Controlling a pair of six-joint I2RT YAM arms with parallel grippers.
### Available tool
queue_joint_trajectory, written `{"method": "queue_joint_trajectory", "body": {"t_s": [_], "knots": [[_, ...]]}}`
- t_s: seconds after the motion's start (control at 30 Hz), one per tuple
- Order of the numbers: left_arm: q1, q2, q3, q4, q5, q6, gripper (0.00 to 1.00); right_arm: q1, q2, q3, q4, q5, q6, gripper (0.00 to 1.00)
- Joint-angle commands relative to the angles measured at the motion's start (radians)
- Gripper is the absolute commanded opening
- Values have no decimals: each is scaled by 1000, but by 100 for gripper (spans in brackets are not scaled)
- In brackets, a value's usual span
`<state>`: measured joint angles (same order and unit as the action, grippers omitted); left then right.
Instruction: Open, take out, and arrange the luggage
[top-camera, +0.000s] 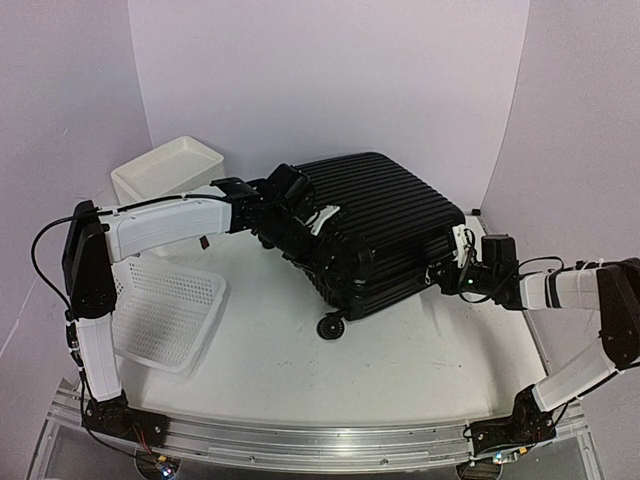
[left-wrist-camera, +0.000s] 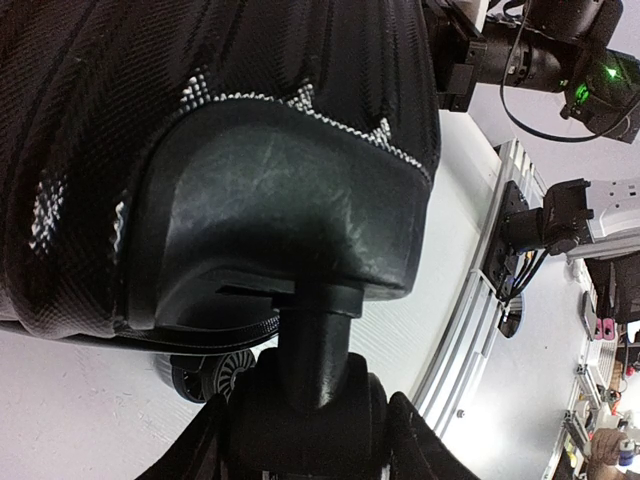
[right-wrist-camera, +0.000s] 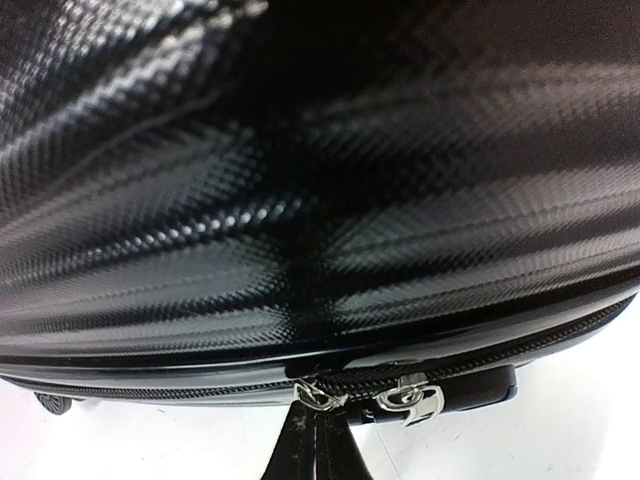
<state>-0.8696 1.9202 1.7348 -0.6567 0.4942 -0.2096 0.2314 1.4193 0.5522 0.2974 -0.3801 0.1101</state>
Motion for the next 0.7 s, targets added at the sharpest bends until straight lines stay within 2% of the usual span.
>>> {"method": "queue_joint_trajectory", "body": {"t_s": [0.0,0.03,0.1,0.2,0.27,0.43,0.53,0.67], "knots": [[7,-38,136,187,24,-8,19,22,-27,33,-124,22,17,19],[6,-38,134,188,23,-9,19,23,-39,41,-175,134,31,28],[7,-39,131,186,22,-9,19,23,-74,25,-212,274,55,40],[5,-37,130,185,17,-13,19,47,-90,22,-218,235,20,45],[6,-29,141,184,18,-23,19,100,-83,28,-220,293,-29,48],[6,-2,175,184,49,-59,19,135,-40,19,-106,348,-11,49],[6,2,180,184,54,-68,18,166,-25,29,-65,450,31,48],[6,4,177,184,62,-76,18,175,-7,42,-39,549,86,42]]}}
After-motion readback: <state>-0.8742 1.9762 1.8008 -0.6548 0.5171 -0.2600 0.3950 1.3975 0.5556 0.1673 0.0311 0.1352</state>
